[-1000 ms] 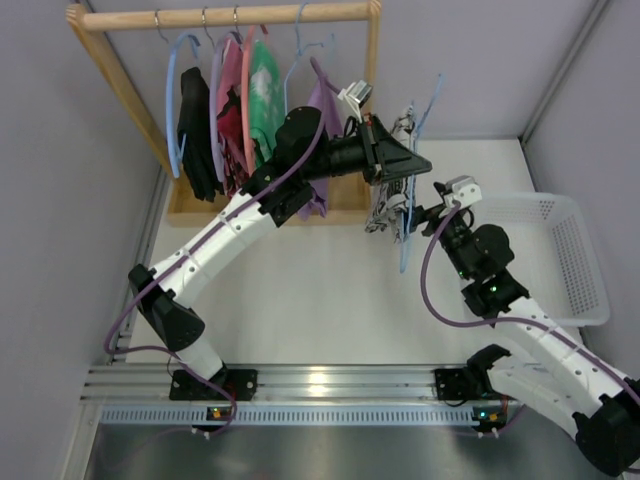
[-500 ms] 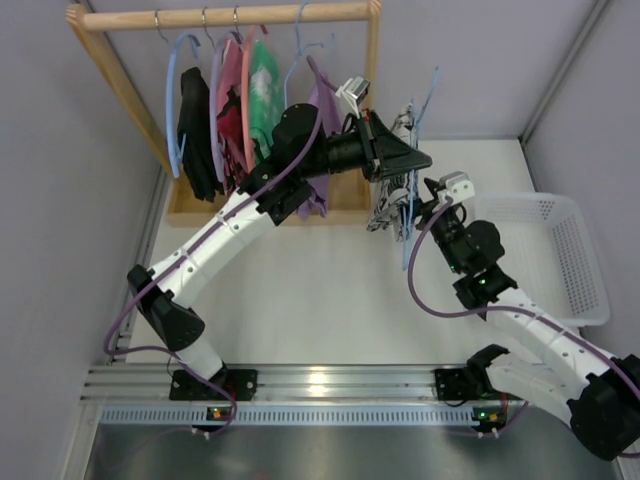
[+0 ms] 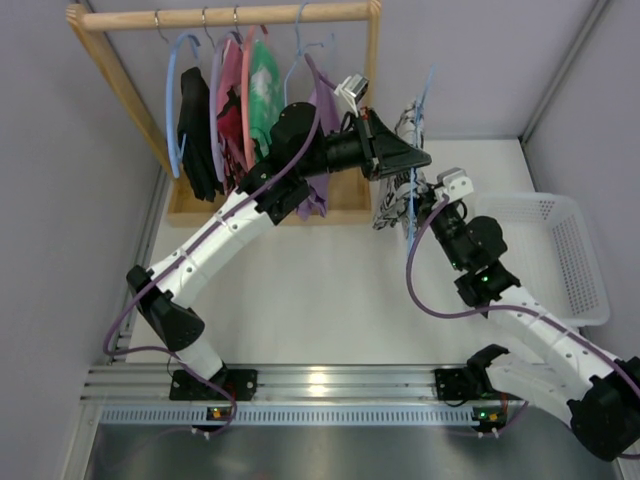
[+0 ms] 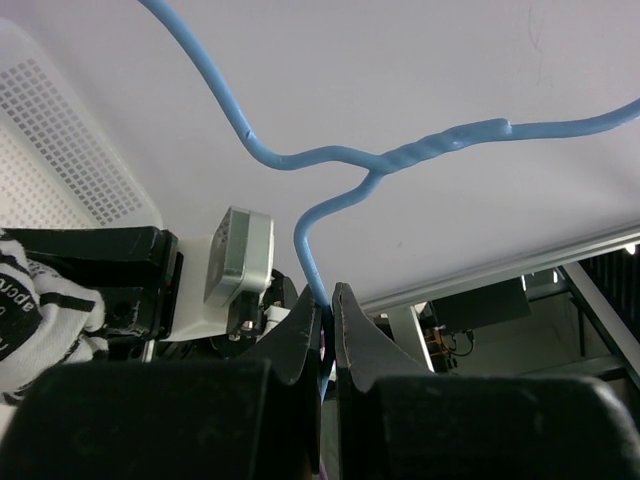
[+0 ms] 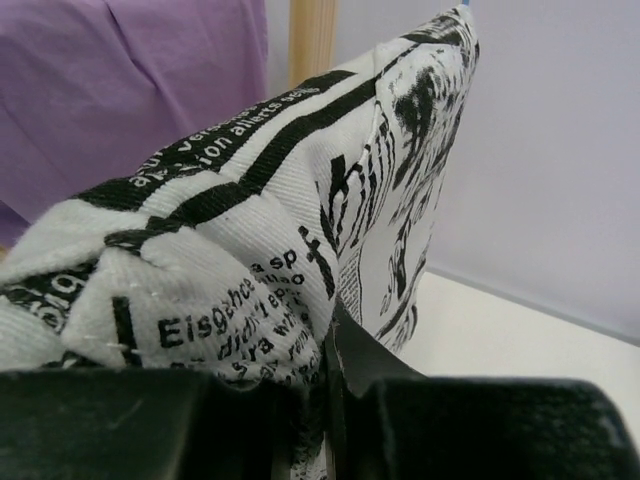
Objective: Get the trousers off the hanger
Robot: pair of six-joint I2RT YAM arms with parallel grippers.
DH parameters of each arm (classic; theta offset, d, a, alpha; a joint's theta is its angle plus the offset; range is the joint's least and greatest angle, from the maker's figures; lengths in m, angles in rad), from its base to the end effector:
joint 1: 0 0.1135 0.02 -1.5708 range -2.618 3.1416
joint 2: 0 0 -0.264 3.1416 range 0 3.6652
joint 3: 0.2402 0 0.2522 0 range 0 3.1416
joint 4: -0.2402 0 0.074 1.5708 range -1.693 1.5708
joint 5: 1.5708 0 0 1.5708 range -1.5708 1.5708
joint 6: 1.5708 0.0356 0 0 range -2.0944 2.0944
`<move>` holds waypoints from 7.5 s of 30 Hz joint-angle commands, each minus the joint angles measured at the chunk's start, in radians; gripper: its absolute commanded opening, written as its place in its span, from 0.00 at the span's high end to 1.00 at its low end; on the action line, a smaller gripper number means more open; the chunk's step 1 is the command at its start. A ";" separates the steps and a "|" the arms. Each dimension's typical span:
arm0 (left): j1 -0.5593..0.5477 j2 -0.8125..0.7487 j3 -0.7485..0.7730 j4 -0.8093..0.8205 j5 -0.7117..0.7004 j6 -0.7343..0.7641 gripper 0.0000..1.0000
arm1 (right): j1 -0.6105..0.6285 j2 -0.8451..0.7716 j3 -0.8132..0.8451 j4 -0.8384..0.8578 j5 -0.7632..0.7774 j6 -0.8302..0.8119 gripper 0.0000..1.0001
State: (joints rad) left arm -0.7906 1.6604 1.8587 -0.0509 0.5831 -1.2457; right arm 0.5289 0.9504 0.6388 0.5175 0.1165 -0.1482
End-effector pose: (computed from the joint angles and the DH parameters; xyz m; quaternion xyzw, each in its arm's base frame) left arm 0.2495 -0.2800 0.4988 0.0709 0.6585 -0.7159 0.2210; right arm 0.1965 0.1100 0.3327 -0.1665 0.6089 0.1105 0.7677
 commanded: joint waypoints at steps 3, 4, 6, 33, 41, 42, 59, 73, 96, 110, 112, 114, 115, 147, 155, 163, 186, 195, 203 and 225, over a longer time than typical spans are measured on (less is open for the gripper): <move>0.033 -0.094 0.008 0.166 0.035 0.032 1.00 | -0.012 -0.061 0.102 -0.036 -0.028 -0.034 1.00; 0.040 -0.096 0.001 0.161 0.035 0.034 1.00 | -0.013 -0.065 0.116 -0.045 -0.032 -0.037 1.00; 0.068 -0.102 -0.018 0.157 0.035 0.031 1.00 | -0.023 -0.081 0.128 -0.060 -0.038 -0.042 1.00; 0.159 -0.099 -0.139 0.115 0.024 0.092 1.00 | -0.087 -0.124 0.361 -0.269 -0.092 -0.031 1.00; 0.163 -0.096 -0.182 0.114 0.021 0.115 1.00 | -0.087 -0.127 0.461 -0.324 -0.095 -0.013 1.00; 0.163 -0.094 -0.190 0.109 0.018 0.120 1.00 | -0.087 -0.125 0.479 -0.326 -0.095 -0.008 1.00; 0.163 -0.143 -0.371 0.108 0.026 0.183 1.00 | -0.087 -0.130 0.697 -0.359 -0.061 0.016 1.00; 0.162 -0.212 -0.489 0.109 0.034 0.253 1.00 | -0.087 -0.260 0.727 -0.514 0.305 -0.171 1.00; 0.073 -0.370 -0.552 -0.009 -0.023 0.569 1.00 | -0.364 -0.414 0.524 -0.975 0.885 -0.324 1.00; 0.071 -0.435 -0.559 -0.010 -0.039 0.526 1.00 | -0.431 -0.355 0.182 -0.780 0.867 -0.344 1.00; 0.071 -0.441 -0.558 -0.009 -0.034 0.531 1.00 | -0.432 -0.332 0.128 -0.726 0.829 -0.352 1.00; 0.071 -0.448 -0.558 -0.010 -0.032 0.534 1.00 | -0.437 -0.283 0.092 -0.651 0.755 -0.356 1.00; 0.071 -0.452 -0.558 -0.010 -0.031 0.540 1.00 | -0.441 -0.260 0.067 -0.636 0.729 -0.350 1.00; 0.088 -0.435 -0.441 -0.119 -0.167 0.641 1.00 | -0.718 0.100 0.573 -1.193 -0.129 -0.240 0.01; 0.087 -0.390 -0.386 -0.119 -0.230 0.595 1.00 | -0.716 -0.045 0.785 -1.354 -0.576 -0.058 0.10; 0.067 -0.344 -0.334 -0.121 -0.336 0.539 1.00 | -0.581 -0.168 0.636 -1.042 -0.746 0.505 0.28; 0.040 -0.562 -0.492 -0.188 -0.301 0.594 1.00 | 0.177 -0.028 0.680 -0.956 -0.333 0.375 0.37; 0.050 -0.505 -0.445 -0.216 -0.538 0.499 1.00 | 0.177 0.028 0.728 -0.901 -0.356 0.368 0.36; 0.048 -0.409 -0.290 -0.265 -0.646 0.526 1.00 | 0.276 0.117 0.734 -0.831 -0.281 0.325 0.36; 0.030 -0.353 -0.247 -0.260 -0.638 0.492 1.00 | 0.364 0.232 0.748 -0.746 -0.193 0.295 0.61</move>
State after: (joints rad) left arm -0.7563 1.3125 1.5681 -0.3527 -0.0429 -0.7578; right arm 0.8749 1.1866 1.3415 -0.3141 -0.0929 0.1368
